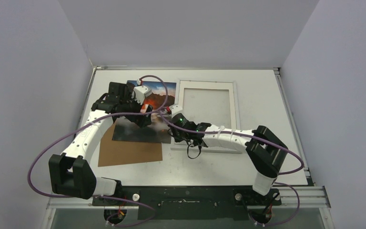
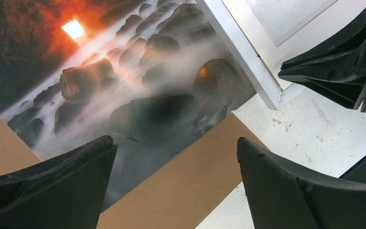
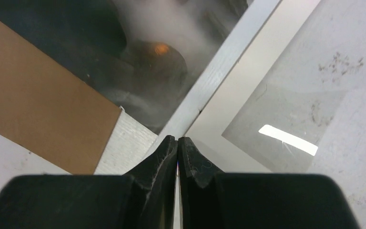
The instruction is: Put the photo into the frame
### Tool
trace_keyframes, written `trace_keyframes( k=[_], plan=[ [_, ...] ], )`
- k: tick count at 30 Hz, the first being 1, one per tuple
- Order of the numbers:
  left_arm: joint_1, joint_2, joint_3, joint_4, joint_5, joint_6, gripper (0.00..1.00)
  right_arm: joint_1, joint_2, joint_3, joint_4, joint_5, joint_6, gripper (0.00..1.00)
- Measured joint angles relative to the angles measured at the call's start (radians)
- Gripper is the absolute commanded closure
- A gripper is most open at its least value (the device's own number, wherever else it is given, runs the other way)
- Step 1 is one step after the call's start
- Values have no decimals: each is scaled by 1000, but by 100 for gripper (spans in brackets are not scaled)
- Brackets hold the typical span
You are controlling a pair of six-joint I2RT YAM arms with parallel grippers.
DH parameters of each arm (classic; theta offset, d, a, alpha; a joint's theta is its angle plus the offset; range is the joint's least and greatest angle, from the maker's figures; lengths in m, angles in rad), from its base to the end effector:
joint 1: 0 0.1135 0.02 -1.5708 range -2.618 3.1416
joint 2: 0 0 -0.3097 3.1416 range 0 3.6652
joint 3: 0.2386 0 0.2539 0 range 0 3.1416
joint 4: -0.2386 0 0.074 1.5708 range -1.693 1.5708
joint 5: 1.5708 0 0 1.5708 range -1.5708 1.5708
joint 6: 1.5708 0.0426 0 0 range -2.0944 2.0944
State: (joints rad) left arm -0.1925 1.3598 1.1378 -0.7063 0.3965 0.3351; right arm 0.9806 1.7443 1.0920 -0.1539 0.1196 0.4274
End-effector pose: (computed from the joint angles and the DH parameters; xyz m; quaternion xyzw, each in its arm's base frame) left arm 0.2686 -0.0691 0.3298 0.3026 0.8819 -0.1644 0.3221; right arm 0.2193 0.3182 0.2326 -0.2315 0.8970 0.1988 0.3198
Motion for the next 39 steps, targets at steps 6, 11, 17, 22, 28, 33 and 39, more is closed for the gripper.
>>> trace_keyframes(
  k=[6,11,17,22,28,33,39],
  plan=[
    [-2,0,0,3,0,-11,0,-38,2,63,3,-9,-24,95],
    [-5,0,-2,6,0,-13,0,-84,42,74,28,-25,-35,95],
    [-1,0,-21,6,5,-28,1,-100,123,90,51,-50,-43,95],
    [39,6,-21,6,34,-46,1,-104,146,90,76,-65,-46,95],
    [65,17,-20,6,40,-54,1,-105,145,70,108,-70,-45,95],
    [70,18,-20,5,50,-55,1,-104,122,38,121,-62,-42,95],
    [72,21,-18,5,53,-61,2,-103,112,30,115,-56,-42,95]
  ],
)
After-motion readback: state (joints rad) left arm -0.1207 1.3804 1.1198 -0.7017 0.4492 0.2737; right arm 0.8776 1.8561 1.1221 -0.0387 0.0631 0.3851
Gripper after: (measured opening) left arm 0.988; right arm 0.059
